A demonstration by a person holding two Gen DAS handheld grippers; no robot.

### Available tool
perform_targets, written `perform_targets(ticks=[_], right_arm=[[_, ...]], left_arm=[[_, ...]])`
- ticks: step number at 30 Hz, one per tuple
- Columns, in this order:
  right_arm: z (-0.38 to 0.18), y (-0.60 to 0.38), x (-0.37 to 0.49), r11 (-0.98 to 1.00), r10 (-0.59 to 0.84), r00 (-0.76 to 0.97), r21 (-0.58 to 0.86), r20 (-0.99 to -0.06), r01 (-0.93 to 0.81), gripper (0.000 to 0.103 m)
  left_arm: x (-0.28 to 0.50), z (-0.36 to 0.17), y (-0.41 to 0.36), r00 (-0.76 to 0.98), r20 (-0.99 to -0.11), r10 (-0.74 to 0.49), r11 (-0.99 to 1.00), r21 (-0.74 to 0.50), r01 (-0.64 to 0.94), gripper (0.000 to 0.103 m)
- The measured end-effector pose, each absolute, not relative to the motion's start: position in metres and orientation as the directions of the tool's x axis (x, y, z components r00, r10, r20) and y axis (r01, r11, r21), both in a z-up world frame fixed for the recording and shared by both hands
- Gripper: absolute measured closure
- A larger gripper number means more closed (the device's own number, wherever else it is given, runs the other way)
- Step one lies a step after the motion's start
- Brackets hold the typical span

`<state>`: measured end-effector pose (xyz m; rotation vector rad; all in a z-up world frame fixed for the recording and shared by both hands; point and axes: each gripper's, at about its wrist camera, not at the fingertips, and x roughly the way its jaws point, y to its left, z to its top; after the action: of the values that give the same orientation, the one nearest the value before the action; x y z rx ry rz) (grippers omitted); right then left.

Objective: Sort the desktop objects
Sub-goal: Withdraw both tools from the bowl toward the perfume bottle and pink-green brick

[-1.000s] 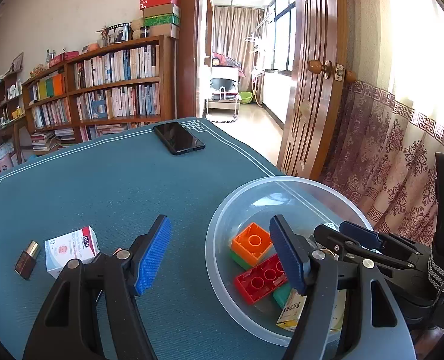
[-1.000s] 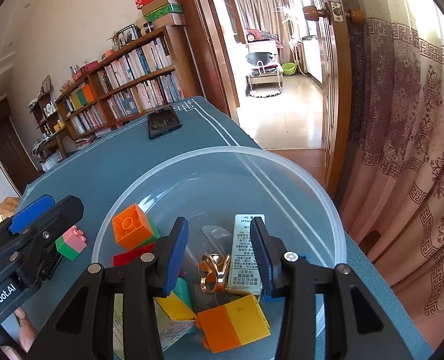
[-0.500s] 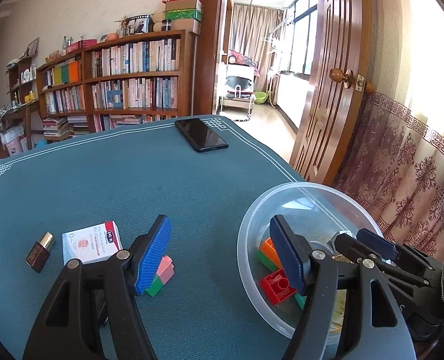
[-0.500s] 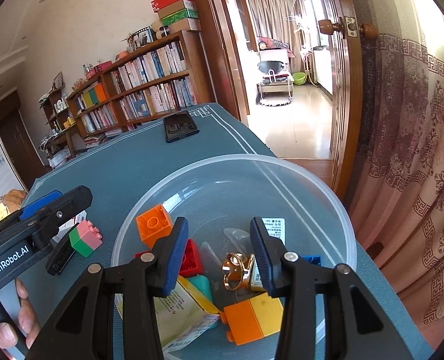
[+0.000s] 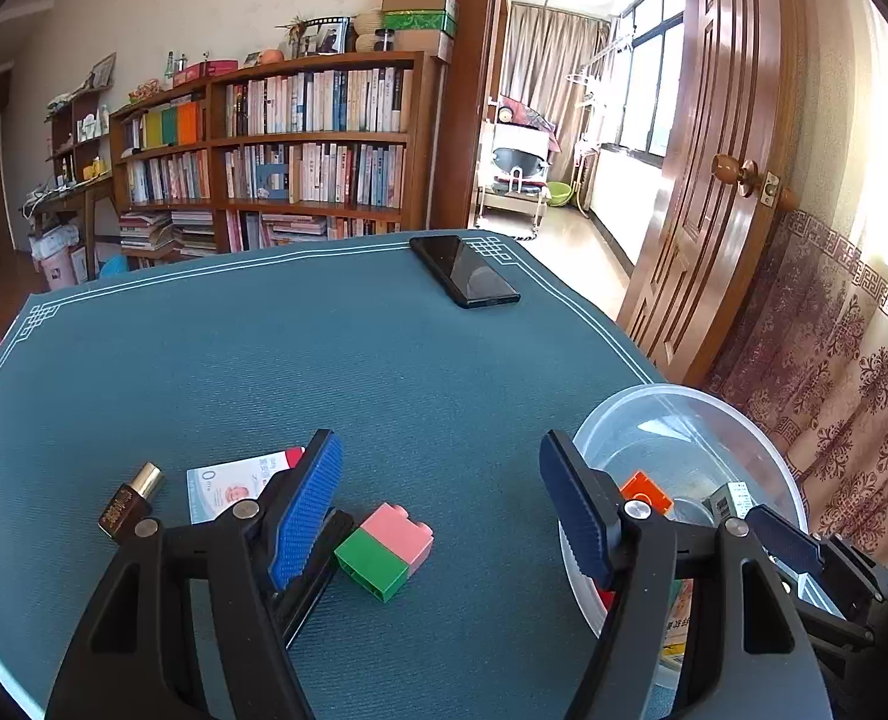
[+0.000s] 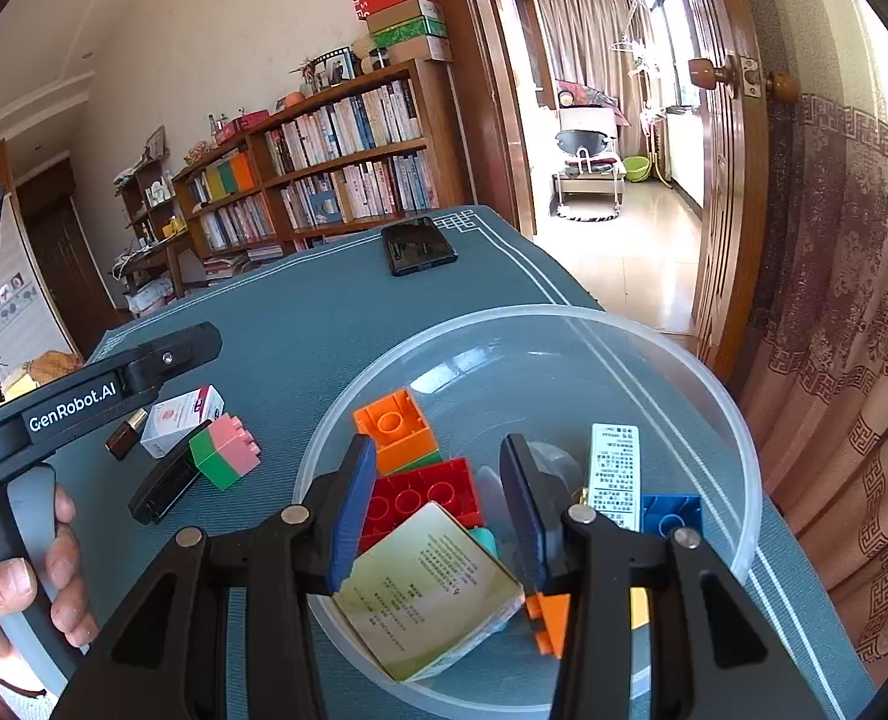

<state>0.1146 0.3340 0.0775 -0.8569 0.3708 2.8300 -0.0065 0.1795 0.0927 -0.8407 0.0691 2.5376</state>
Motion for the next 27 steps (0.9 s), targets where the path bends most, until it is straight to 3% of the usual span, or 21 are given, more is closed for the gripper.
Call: perform_targets(ticks=[18, 27], right_arm=[[0.079, 0.28, 0.117, -0.983, -0.036, -0.829, 0.168, -0.558, -0.071, 0.056], [0.089, 0.257, 0.108, -0.977, -0.093, -0.835, 0.211, -0.543, -0.028, 0.056]], left_arm=[[-0.035, 0.115, 0.11, -0.768, -0.562, 0.306, -0.945, -0.078, -0.319, 0.031], [-0.059, 0.103, 0.07, -0.755, -0.613, 0.231, -0.966, -0.052, -0.254, 0.031]])
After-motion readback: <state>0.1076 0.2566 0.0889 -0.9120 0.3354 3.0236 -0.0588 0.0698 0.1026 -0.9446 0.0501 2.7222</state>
